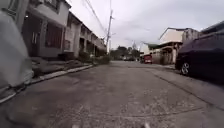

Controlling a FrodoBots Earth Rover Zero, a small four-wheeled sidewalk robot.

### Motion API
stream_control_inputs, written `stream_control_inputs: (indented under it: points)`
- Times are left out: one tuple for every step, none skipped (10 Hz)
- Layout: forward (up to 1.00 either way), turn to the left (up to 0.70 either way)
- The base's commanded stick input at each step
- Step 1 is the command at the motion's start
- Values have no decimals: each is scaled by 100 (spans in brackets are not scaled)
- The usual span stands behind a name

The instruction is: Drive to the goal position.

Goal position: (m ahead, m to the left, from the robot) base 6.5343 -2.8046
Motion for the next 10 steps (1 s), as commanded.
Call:
stream_control_inputs:
  points:
    - [70, 0]
    - [70, 0]
    - [70, 0]
    - [70, 0]
    - [70, 0]
    - [70, 0]
    - [70, 0]
    - [70, 0]
    - [70, 0]
    - [70, 0]
